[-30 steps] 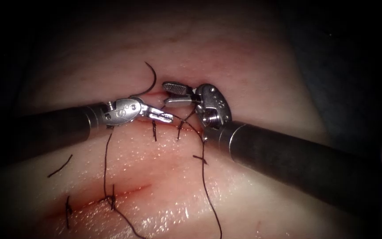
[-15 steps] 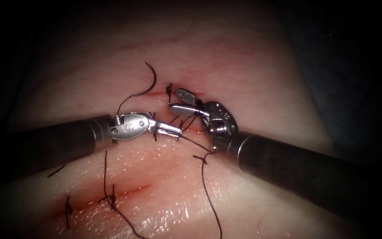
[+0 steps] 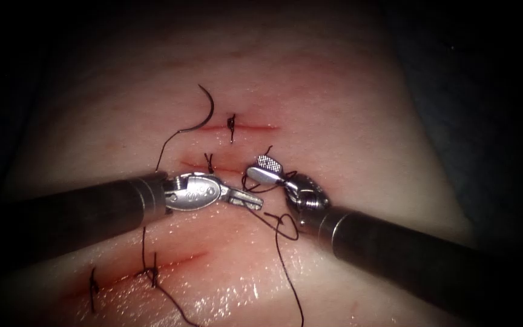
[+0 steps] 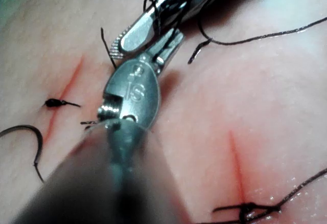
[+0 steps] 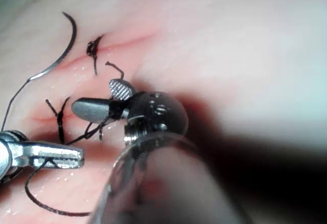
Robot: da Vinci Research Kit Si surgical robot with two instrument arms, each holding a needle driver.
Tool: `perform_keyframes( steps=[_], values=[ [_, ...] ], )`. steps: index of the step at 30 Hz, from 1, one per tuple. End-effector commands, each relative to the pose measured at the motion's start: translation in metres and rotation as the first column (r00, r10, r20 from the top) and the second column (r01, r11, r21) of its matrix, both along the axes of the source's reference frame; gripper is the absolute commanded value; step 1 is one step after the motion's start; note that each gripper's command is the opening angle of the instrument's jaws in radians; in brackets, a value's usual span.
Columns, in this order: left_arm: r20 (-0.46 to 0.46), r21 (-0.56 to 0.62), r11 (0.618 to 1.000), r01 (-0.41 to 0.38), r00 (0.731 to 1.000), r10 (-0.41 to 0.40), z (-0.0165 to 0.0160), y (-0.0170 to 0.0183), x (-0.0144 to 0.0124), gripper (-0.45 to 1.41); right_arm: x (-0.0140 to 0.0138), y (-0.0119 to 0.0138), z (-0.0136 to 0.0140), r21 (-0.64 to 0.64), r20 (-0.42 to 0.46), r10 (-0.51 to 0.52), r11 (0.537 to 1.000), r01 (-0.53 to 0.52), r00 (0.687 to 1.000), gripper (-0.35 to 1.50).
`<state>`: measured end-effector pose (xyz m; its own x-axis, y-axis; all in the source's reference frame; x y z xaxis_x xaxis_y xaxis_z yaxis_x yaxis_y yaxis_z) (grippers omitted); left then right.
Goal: Wound Closure
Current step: Grasp the suture tail with the right needle driver.
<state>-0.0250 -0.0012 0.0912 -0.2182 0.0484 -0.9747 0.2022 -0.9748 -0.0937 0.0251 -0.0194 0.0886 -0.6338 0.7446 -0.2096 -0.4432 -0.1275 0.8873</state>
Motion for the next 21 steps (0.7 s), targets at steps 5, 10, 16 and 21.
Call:
perform_keyframes(
  steps=[5,10,16,21],
  values=[
    [-0.009,-0.007,1.0,-0.009,1.0,0.009,0.0001,0.0002,-0.0008,-0.45,-0.0012,-0.0003,0.0013,0.019,0.005,0.04,0.999,-0.04,0.999,1.04],
    [-0.011,-0.011,1.0,-0.014,1.0,0.014,0.0,0.0002,-0.0011,-0.45,-0.0016,-0.0002,0.0009,0.025,0.013,0.055,0.998,-0.055,0.998,1.01],
    [-0.008,-0.01,1.0,-0.015,1.0,0.015,0.0,0.0002,-0.0011,-0.45,-0.0004,0.0005,0.0016,-0.032,0.071,0.031,0.999,-0.029,0.997,1.03],
    [-0.008,-0.008,1.0,-0.014,1.0,0.014,-0.0002,0.0004,-0.0012,-0.45,0.0011,0.0014,0.0024,-0.113,0.194,0.028,0.994,-0.006,0.981,1.01]
  ],
)
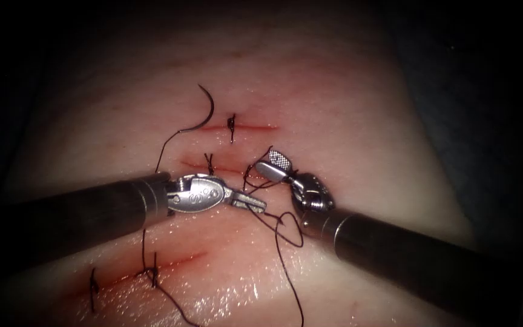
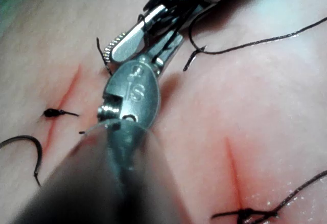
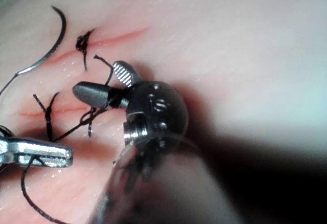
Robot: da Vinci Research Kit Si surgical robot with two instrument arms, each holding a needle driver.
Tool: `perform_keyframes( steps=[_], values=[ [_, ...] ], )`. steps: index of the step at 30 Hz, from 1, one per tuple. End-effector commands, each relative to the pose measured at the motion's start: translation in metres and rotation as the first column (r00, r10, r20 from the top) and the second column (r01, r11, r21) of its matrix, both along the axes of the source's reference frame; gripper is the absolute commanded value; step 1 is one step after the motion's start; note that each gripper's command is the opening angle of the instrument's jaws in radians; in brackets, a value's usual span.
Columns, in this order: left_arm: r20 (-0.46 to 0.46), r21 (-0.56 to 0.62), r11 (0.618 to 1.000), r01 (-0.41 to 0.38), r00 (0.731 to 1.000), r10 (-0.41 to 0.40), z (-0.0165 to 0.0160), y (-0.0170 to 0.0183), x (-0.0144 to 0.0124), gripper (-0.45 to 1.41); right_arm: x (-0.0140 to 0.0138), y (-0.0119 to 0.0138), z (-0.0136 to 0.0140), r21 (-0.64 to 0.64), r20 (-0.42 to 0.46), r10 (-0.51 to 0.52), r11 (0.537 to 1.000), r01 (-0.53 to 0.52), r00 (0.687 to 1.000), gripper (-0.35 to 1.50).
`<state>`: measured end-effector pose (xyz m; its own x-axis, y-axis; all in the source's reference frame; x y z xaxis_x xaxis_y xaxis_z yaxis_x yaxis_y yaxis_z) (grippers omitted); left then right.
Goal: Wound Closure
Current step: Grasp the suture tail with the right needle driver, then tension the knot by pulling down with the right gripper and up with the left.
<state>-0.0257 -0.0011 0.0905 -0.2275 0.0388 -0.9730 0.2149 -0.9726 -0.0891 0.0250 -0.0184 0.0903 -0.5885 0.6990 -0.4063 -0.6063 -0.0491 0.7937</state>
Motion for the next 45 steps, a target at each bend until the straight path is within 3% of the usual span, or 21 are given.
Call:
perform_keyframes(
  steps=[1,7,18,27,28,30,31,32,35,42,45],
  values=[
    [0.001,-0.001,1.0,0.0,1.0,0.0,0.0005,0.0003,-0.0005,-0.45,0.0014,0.0006,0.0008,-0.014,0.011,-0.009,1.0,0.009,1.0,1.01],
    [0.004,0.0,1.0,-0.004,1.0,0.004,0.0004,0.0003,-0.0003,-0.45,0.0019,0.0013,0.0009,-0.052,0.061,-0.018,0.998,0.021,0.998,1.06],
    [0.009,0.003,1.0,-0.007,1.0,0.007,0.0004,0.0004,-0.0003,-0.45,-0.0003,0.0028,0.0012,-0.06,0.116,0.007,0.998,0.0,0.993,0.98],
    [0.013,0.004,1.0,-0.011,1.0,0.01,0.0003,0.0003,-0.0001,-0.45,0.002,0.0028,0.0011,-0.069,0.096,-0.027,0.997,0.034,0.995,0.77],
    [0.014,0.004,1.0,-0.012,1.0,0.012,0.0003,0.0003,0.0001,-0.45,0.0022,0.0028,0.0012,-0.071,0.095,-0.028,0.997,0.035,0.995,0.71],
    [0.015,0.005,1.0,-0.013,1.0,0.013,0.0003,0.0003,0.0002,-0.45,0.0022,0.0027,0.0012,-0.068,0.097,-0.034,0.997,0.04,0.995,0.34],
    [0.015,0.005,1.0,-0.013,1.0,0.013,0.0003,0.0004,0.0002,-0.45,0.0022,0.0025,0.0012,-0.064,0.099,-0.037,0.997,0.044,0.994,-0.17],
    [0.015,0.006,1.0,-0.013,1.0,0.013,0.0002,0.0004,0.0002,-0.45,0.002,0.0023,0.0012,-0.052,0.107,-0.048,0.997,0.053,0.993,-0.35],
    [0.018,0.008,1.0,-0.015,1.0,0.015,0.0002,0.0006,0.0002,-0.45,0.0017,0.0016,0.0012,0.008,0.13,-0.061,0.998,0.061,0.99,-0.35],
    [0.004,0.018,1.0,-0.002,1.0,0.002,-0.0003,0.0021,0.0006,-0.45,0.0017,0.0006,0.0001,0.007,0.118,-0.071,0.997,0.071,0.99,-0.35],
    [-0.031,0.039,0.999,0.025,0.999,-0.023,-0.001,0.0053,0.0017,-0.45,0.0022,0.0001,-0.0012,-0.074,0.146,-0.103,0.991,0.115,0.984,-0.35]
  ],
)
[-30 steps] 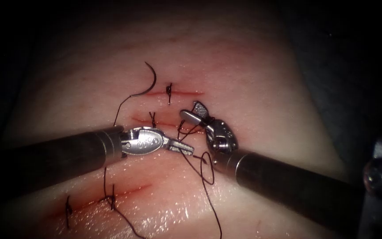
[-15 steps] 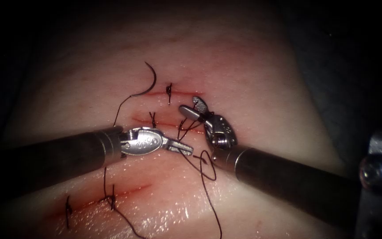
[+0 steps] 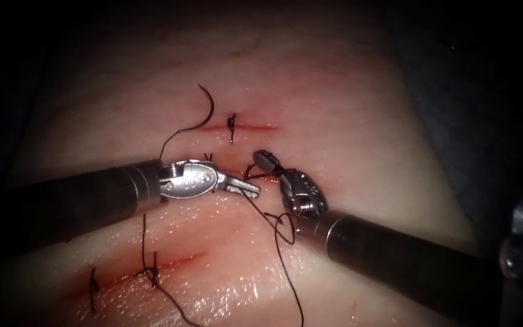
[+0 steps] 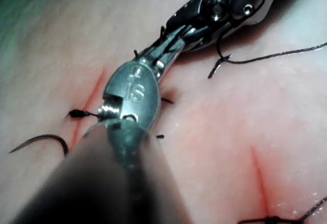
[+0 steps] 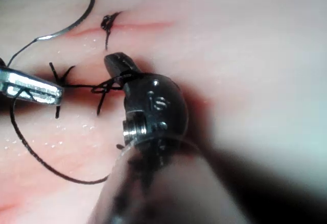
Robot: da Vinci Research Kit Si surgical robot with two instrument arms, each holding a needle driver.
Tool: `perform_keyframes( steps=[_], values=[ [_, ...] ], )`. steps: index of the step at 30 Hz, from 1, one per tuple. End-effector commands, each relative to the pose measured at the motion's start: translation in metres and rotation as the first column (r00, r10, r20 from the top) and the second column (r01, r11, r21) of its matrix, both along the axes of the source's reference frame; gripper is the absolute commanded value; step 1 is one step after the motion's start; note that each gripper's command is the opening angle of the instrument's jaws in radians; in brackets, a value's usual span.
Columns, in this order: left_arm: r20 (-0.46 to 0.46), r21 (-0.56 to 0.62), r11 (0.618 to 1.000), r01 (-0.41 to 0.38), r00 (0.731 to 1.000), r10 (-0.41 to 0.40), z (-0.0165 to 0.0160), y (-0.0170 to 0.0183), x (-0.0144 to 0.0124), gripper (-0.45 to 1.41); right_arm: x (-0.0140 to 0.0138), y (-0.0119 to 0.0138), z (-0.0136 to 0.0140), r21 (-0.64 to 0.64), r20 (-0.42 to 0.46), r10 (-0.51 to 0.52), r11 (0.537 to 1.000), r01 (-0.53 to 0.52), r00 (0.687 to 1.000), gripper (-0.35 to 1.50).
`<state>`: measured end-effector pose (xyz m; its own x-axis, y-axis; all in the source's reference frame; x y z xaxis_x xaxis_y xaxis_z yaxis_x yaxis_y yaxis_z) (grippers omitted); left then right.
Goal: Wound Closure
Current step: Tension the knot by pulling down with the right gripper and up with the left.
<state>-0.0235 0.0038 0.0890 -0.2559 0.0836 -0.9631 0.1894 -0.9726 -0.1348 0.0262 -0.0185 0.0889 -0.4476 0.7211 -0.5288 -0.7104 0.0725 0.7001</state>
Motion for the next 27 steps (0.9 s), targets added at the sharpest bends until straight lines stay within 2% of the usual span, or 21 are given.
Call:
perform_keyframes(
  steps=[1,4,5,9,12,14,19,24,27],
  values=[
    [-0.03,0.012,1.0,0.021,0.999,-0.02,0.0002,0.0024,0.0002,-0.45,0.0009,0.0,-0.0003,-0.046,0.013,-0.018,0.999,0.019,1.0,-0.35],
    [-0.056,0.039,0.998,0.059,0.997,-0.057,0.0,0.0058,0.0011,-0.45,0.001,-0.0003,-0.0006,-0.083,0.024,-0.047,0.995,0.049,0.999,-0.35],
    [-0.072,0.053,0.994,0.1,0.993,-0.096,0.0001,0.0081,0.0014,-0.45,0.0011,-0.0005,-0.0006,-0.114,0.027,-0.059,0.992,0.061,0.998,-0.35],
    [-0.141,0.072,0.976,0.206,0.971,-0.195,0.0019,0.0129,0.0011,-0.45,0.0012,-0.0011,-0.0004,-0.147,0.048,-0.089,0.984,0.095,0.995,-0.35],
    [-0.2,0.056,0.965,0.258,0.949,-0.242,0.0044,0.0151,0.0004,-0.45,0.0013,-0.0015,-0.0005,-0.165,0.053,-0.101,0.98,0.109,0.993,-0.35],
    [-0.211,0.044,0.963,0.267,0.944,-0.252,0.005,0.0156,0.0003,-0.45,0.0013,-0.0016,-0.0006,-0.169,0.056,-0.105,0.979,0.113,0.993,-0.35],
    [-0.272,-0.018,0.94,0.34,0.903,-0.332,0.0093,0.0192,0.0008,-0.45,0.0016,-0.0024,-0.0011,-0.197,0.075,-0.119,0.972,0.131,0.99,-0.35],
    [-0.276,-0.041,0.92,0.39,0.881,-0.385,0.013,0.0235,0.0017,-0.45,0.0017,-0.0033,-0.0009,-0.221,0.095,-0.135,0.963,0.154,0.986,-0.35],
    [-0.279,-0.057,0.911,0.409,0.869,-0.408,0.0142,0.0252,0.0013,-0.45,0.0019,-0.0039,-0.0008,-0.233,0.096,-0.142,0.959,0.161,0.985,-0.35]
  ],
)
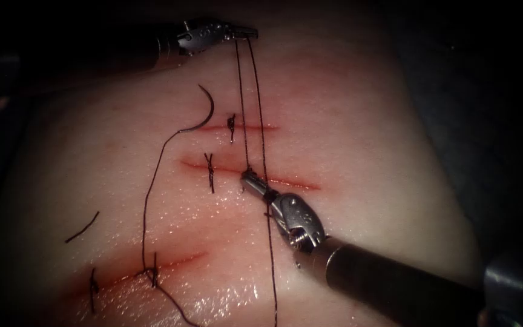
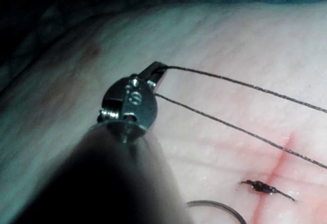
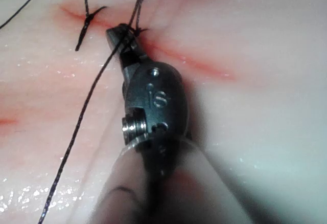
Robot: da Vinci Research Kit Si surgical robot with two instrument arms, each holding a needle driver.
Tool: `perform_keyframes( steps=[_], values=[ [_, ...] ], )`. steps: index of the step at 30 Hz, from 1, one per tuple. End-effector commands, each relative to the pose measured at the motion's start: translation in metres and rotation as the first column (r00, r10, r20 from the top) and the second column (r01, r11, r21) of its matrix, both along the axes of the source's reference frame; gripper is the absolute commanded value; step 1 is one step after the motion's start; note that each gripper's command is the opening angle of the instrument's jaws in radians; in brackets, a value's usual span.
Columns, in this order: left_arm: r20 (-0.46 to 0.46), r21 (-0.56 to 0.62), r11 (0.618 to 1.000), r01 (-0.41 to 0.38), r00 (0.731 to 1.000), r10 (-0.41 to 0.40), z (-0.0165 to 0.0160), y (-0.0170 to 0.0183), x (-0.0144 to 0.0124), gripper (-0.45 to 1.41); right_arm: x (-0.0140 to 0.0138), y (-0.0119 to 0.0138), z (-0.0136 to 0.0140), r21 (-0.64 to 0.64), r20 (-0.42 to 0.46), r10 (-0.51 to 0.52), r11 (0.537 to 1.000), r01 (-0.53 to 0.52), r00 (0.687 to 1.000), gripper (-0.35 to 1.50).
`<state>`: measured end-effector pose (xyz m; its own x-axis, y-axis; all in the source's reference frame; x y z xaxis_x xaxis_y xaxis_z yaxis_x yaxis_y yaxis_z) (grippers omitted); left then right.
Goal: Wound Closure
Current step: Tension the knot by pulling down with the right gripper and up with the left, then cut the suture with the right end-effector.
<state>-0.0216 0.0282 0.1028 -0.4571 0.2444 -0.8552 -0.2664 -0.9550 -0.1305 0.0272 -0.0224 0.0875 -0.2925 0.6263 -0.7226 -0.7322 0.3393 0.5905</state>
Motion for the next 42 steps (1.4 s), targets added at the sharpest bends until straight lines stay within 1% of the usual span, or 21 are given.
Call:
perform_keyframes(
  steps=[1,6,11,16,20,21,26,32,36,39,40,41,42],
  values=[
    [-0.003,-0.011,1.0,0.014,1.0,-0.014,0.0005,0.0012,-0.0007,-0.45,0.001,0.0,0.0006,-0.003,-0.005,-0.004,1.0,0.004,1.0,-0.35],
    [-0.006,-0.054,0.998,0.022,1.0,-0.023,0.001,0.0028,-0.0019,-0.45,0.0012,-0.0003,0.0008,-0.007,-0.006,-0.008,1.0,0.008,1.0,-0.35],
    [-0.036,-0.114,0.993,0.034,0.999,-0.039,0.0017,0.0055,-0.0034,-0.45,0.0022,-0.0014,0.0013,-0.012,-0.008,-0.027,1.0,0.027,1.0,-0.35],
    [-0.053,-0.133,0.988,0.08,0.995,-0.088,0.0029,0.0091,-0.0039,-0.45,0.0026,-0.0018,0.0011,-0.013,-0.01,-0.032,0.999,0.031,0.999,-0.35],
    [-0.073,-0.137,0.986,0.091,0.992,-0.102,0.0038,0.0106,-0.004,-0.45,0.0027,-0.0021,0.0011,-0.004,-0.005,-0.042,0.999,0.042,0.999,-0.35],
    [-0.09,-0.147,0.985,0.095,0.99,-0.109,0.0043,0.0108,-0.0043,-0.45,0.0028,-0.0025,0.0012,0.007,0.004,-0.054,0.999,0.054,0.999,-0.35],
    [-0.102,-0.17,0.98,0.1,0.988,-0.119,0.0051,0.0102,-0.0053,-0.45,0.003,-0.0036,0.0018,0.033,0.023,-0.087,0.996,0.086,0.996,-0.35],
    [-0.101,-0.163,0.982,0.097,0.988,-0.115,0.0049,0.0105,-0.0048,-0.45,0.0033,-0.0049,0.0018,0.038,0.024,-0.112,0.993,0.111,0.993,-0.35],
    [-0.07,-0.175,0.981,0.079,0.993,-0.093,0.0043,0.0089,-0.0052,-0.45,0.0036,-0.0047,0.0015,0.013,0.006,-0.115,0.993,0.115,0.993,-0.35],
    [-0.023,-0.154,0.985,0.081,0.996,-0.085,0.0032,0.0065,-0.0055,-0.45,0.0034,-0.0038,0.0009,-0.037,-0.006,-0.095,0.995,0.095,0.995,0.68],
    [-0.011,-0.15,0.986,0.078,0.997,-0.08,0.0028,0.0058,-0.0055,-0.45,0.0033,-0.0035,0.0007,-0.041,-0.013,-0.094,0.995,0.093,0.995,0.81],
    [0.003,-0.138,0.988,0.072,0.997,-0.073,0.0024,0.0052,-0.0056,-0.45,0.0031,-0.0032,0.0004,-0.036,-0.012,-0.089,0.995,0.089,0.996,0.88],
    [0.02,-0.121,0.99,0.071,0.997,-0.069,0.0017,0.0043,-0.0056,-0.45,0.0029,-0.0029,0.0,-0.03,-0.013,-0.087,0.996,0.087,0.996,0.88]
  ],
)
